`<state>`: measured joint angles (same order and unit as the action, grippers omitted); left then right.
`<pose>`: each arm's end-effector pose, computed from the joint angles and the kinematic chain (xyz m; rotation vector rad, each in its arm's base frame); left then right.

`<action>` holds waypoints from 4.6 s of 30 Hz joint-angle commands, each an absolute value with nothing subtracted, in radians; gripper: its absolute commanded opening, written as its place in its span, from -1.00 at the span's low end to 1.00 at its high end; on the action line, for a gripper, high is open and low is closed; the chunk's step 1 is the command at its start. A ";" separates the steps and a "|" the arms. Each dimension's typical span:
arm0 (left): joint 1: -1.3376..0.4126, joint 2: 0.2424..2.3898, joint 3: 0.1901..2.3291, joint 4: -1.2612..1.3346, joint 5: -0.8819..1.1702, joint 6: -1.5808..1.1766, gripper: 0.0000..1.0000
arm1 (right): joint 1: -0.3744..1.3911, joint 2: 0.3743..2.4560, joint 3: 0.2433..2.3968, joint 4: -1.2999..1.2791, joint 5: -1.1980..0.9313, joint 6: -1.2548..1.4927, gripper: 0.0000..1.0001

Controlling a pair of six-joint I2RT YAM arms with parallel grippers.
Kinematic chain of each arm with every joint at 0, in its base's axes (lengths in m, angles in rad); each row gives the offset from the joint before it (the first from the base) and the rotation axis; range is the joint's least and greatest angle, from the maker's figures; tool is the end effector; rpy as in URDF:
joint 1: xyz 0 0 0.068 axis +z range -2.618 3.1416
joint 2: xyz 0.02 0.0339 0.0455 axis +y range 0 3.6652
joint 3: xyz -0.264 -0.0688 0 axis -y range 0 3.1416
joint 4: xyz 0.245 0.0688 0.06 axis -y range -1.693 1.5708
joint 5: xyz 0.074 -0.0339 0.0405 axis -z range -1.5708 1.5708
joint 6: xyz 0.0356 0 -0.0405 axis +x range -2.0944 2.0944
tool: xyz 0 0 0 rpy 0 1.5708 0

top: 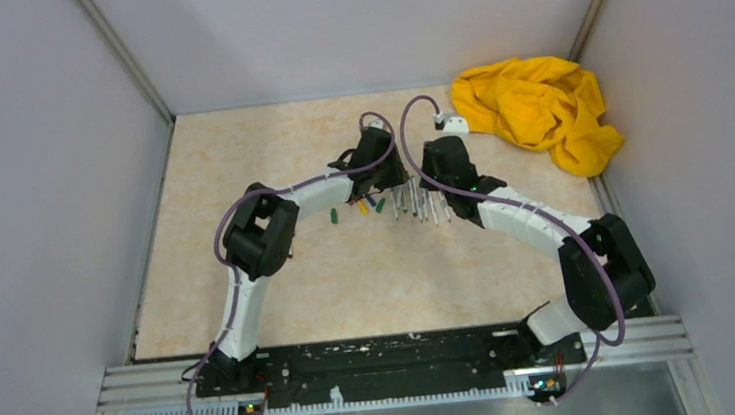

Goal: Open the pen caps

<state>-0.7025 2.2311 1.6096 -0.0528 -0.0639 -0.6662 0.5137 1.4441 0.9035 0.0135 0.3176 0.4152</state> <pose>0.3843 -0.3224 0.1598 0.0065 2.3292 -0.6503 0.2848 0.1479 0.2465 0.0884 2.0757 0.2366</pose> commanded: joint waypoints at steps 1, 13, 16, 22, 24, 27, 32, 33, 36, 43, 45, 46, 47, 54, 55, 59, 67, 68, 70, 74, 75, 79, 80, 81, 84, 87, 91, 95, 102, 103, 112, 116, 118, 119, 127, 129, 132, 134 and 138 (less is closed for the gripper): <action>-0.707 2.228 1.640 -0.058 -0.102 -0.692 -0.19 | 0.504 1.403 0.913 0.045 0.314 0.412 -0.38; -0.708 1.989 1.516 -0.038 -0.264 -0.664 -0.13 | 0.505 1.357 0.937 0.029 0.290 0.394 -0.38; -0.706 1.881 1.433 -0.029 -0.378 -0.659 -0.07 | 0.511 1.363 0.957 0.032 0.227 0.383 -0.38; -0.696 1.569 1.142 0.047 -0.665 -0.653 0.11 | 0.589 1.507 1.112 0.002 0.142 0.362 -0.38; -0.690 1.472 1.057 0.067 -0.719 -0.659 0.16 | 0.622 1.572 1.172 -0.025 0.125 0.360 -0.38; -0.686 1.349 0.953 0.076 -0.786 -0.677 0.22 | 0.669 1.687 1.288 -0.060 0.092 0.364 -0.38; -0.686 1.186 0.847 0.057 -0.877 -0.714 0.39 | 0.757 1.884 1.497 -0.140 0.057 0.361 -0.37; -0.686 1.158 0.830 0.047 -0.893 -0.727 0.42 | 0.774 1.920 1.542 -0.159 0.052 0.361 -0.37; -0.686 1.076 0.790 0.007 -0.950 -0.780 0.48 | 0.815 2.047 1.666 -0.212 0.035 0.367 -0.37; -0.686 0.885 0.684 -0.052 -1.043 -0.864 0.50 | 0.890 2.225 1.895 -0.317 0.038 0.380 -0.36; -0.688 0.850 0.681 -0.100 -1.057 -0.918 0.50 | 0.909 2.268 1.958 -0.350 0.040 0.383 -0.37; -0.688 0.833 0.679 -0.124 -1.062 -0.945 0.50 | 0.917 2.291 1.993 -0.371 0.044 0.383 -0.37; -0.689 0.815 0.675 -0.136 -1.064 -0.962 0.50 | 0.923 2.311 2.024 -0.391 0.049 0.382 -0.37; -0.687 0.738 0.653 -0.138 -1.074 -0.985 0.49 | 0.955 2.447 2.228 -0.518 0.102 0.399 -0.36; -0.687 0.734 0.652 -0.138 -1.073 -0.984 0.49 | 0.956 2.461 2.246 -0.528 0.109 0.402 -0.36; -0.688 0.723 0.651 -0.137 -1.068 -0.990 0.49 | 0.957 2.506 2.284 -0.554 0.118 0.413 -0.36; -0.687 0.721 0.643 -0.133 -1.061 -1.006 0.49 | 0.957 2.553 2.309 -0.574 0.138 0.413 -0.36; -0.688 0.720 0.642 -0.134 -1.062 -1.007 0.49 | 0.957 2.560 2.313 -0.575 0.138 0.412 -0.36; -0.687 0.719 0.641 -0.132 -1.060 -1.007 0.49 | 0.958 2.567 2.315 -0.578 0.142 0.410 -0.36; -0.687 0.721 0.636 -0.129 -1.061 -1.007 0.49 | 0.957 2.577 2.314 -0.593 0.160 0.407 -0.36; -0.687 0.720 0.635 -0.128 -1.064 -1.008 0.49 | 0.957 2.578 2.311 -0.597 0.169 0.404 -0.36; -0.687 0.721 0.633 -0.126 -1.067 -1.008 0.49 | 0.957 2.582 2.301 -0.632 0.201 0.398 -0.37; -0.688 0.721 0.633 -0.126 -1.070 -1.006 0.49 | 0.958 2.582 2.296 -0.644 0.211 0.395 -0.38; -0.687 0.720 0.635 -0.127 -1.073 -1.005 0.49 | 0.957 2.578 2.285 -0.650 0.222 0.394 -0.40; -0.687 0.716 0.630 -0.124 -1.078 -1.006 0.49 | 0.958 2.558 2.209 -0.636 0.245 0.393 -0.51; -0.687 0.719 0.632 -0.125 -1.081 -1.006 0.49 | 0.957 2.546 2.161 -0.616 0.247 0.397 -0.65; -0.687 0.715 0.634 -0.134 -1.097 -1.008 0.49 | 0.959 2.522 2.096 -0.579 0.249 0.403 -0.92; -0.687 0.716 0.639 -0.141 -1.109 -1.006 0.53 | 0.954 2.447 2.001 -0.501 0.246 0.405 -1.00; -0.688 0.745 0.651 -0.157 -1.113 -1.027 0.79 | 0.899 2.135 1.593 -0.162 0.166 0.411 -1.00; -0.688 0.754 0.651 -0.146 -1.103 -1.021 0.80 | 0.890 2.092 1.546 -0.123 0.146 0.411 -1.00; -0.681 0.903 0.659 0.019 -0.919 -0.995 0.92 | 0.845 1.841 1.302 0.032 -0.022 0.418 -1.00; -0.626 1.002 0.694 0.071 -0.745 -1.010 0.93 | 0.845 1.758 1.219 0.077 -0.054 0.420 -1.00; -0.568 1.056 0.704 0.105 -0.594 -1.028 0.92 | 0.845 1.723 1.192 0.091 -0.069 0.419 -1.00; -0.538 1.083 0.709 0.116 -0.516 -1.047 0.92 | 0.845 1.707 1.175 0.100 -0.072 0.420 -1.00; -0.393 1.292 0.763 0.211 -0.108 -1.078 0.89 | 0.824 1.636 1.112 0.112 -0.110 0.408 -1.00; -0.376 1.342 0.785 0.236 -0.016 -1.065 0.88 | 0.818 1.636 1.109 0.109 -0.129 0.404 -1.00; -0.360 1.415 0.824 0.251 0.120 -1.038 0.84 | 0.814 1.639 1.105 0.114 -0.149 0.399 -1.00; -0.354 1.458 0.843 0.251 0.180 -1.025 0.79 | 0.809 1.644 1.106 0.118 -0.160 0.398 -1.00; -0.345 1.493 0.833 0.272 0.232 -1.026 0.68 | 0.804 1.648 1.110 0.122 -0.167 0.397 -1.00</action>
<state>-0.3573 1.4693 0.8230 0.2169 0.0895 -1.0348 0.8124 1.6878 1.1057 0.0673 -0.1371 0.4114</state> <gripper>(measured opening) 0.863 0.034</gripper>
